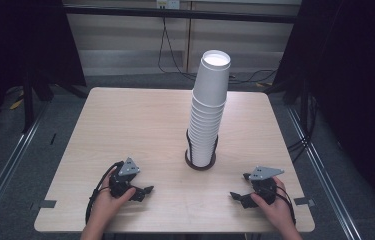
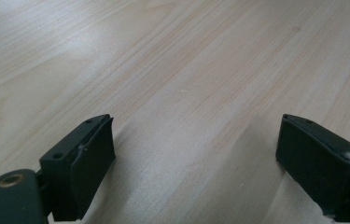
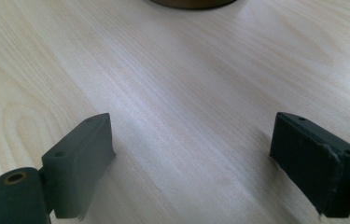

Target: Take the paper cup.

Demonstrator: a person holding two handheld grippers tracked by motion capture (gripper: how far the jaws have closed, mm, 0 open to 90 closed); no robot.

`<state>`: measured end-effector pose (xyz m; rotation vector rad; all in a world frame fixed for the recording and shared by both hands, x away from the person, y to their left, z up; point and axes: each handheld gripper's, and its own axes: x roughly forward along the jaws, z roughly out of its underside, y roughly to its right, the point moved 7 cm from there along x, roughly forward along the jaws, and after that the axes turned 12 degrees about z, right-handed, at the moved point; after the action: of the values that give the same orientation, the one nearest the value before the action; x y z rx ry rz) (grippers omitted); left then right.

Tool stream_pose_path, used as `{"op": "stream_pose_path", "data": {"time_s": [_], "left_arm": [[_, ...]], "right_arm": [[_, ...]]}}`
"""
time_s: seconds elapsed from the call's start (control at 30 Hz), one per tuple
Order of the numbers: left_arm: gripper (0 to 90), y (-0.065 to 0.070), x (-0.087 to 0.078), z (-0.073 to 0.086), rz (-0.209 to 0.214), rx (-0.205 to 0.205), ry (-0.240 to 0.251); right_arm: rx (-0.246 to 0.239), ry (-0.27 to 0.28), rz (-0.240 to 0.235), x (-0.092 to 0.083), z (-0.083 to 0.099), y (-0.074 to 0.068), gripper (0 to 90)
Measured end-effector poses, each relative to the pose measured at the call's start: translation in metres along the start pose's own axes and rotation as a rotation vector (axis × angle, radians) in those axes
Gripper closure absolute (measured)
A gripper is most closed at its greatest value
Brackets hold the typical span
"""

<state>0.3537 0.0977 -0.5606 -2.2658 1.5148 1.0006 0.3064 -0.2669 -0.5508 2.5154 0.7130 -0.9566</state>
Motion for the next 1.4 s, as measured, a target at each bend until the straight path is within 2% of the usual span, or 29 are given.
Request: {"op": "stream_pose_path", "data": {"time_s": [0.37,0.57,0.67,0.73,0.8,0.9,1.0,1.1,1.17,1.2,1.23,1.27,1.4], "left_arm": [[11.6,0.001,-0.001,0.001,-0.009,-0.015,0.003],[12.6,0.002,-0.001,0.001,-0.028,-0.032,0.002],[13.5,0.004,-0.002,0.000,-0.046,-0.046,-0.019],[14.9,0.003,-0.005,-0.001,-0.078,-0.021,-0.034],[15.0,0.003,-0.006,-0.001,-0.078,-0.018,-0.040],[15.2,0.007,-0.009,-0.007,-0.023,-0.044,-0.023],[15.2,0.008,-0.012,-0.013,-0.009,-0.047,-0.021],[15.4,0.009,-0.016,-0.021,0.023,-0.070,-0.012],[15.6,0.010,-0.017,-0.024,0.035,-0.076,-0.004],[15.6,0.011,-0.021,-0.033,0.056,-0.087,0.003],[15.6,0.011,-0.021,-0.033,0.056,-0.087,0.003],[15.6,0.009,-0.024,-0.043,0.060,-0.088,0.011],[15.7,0.006,-0.029,-0.063,0.067,-0.069,0.006]], "right_arm": [[-0.001,0.001,-0.001,0.000,0.000,0.000,12.6],[0.000,-0.001,0.000,0.000,0.000,0.000,12.7],[0.000,-0.001,0.000,0.000,0.000,0.000,12.7],[0.002,-0.001,-0.001,0.000,0.000,0.000,12.8],[0.001,-0.001,-0.004,0.000,0.000,0.000,12.8],[0.003,-0.001,-0.004,0.000,-0.001,0.000,13.3],[0.019,0.003,-0.011,0.000,-0.002,0.001,14.4],[0.047,0.003,-0.028,0.001,-0.004,0.002,14.7],[0.045,0.004,-0.028,0.001,-0.005,0.002,14.8],[0.026,0.014,-0.021,0.001,-0.010,0.002,14.9],[0.025,0.016,-0.023,0.000,-0.012,0.002,15.0],[0.025,0.018,-0.031,0.000,-0.015,0.002,15.0],[0.025,0.056,-0.040,-0.004,-0.030,0.003,15.1]]}}
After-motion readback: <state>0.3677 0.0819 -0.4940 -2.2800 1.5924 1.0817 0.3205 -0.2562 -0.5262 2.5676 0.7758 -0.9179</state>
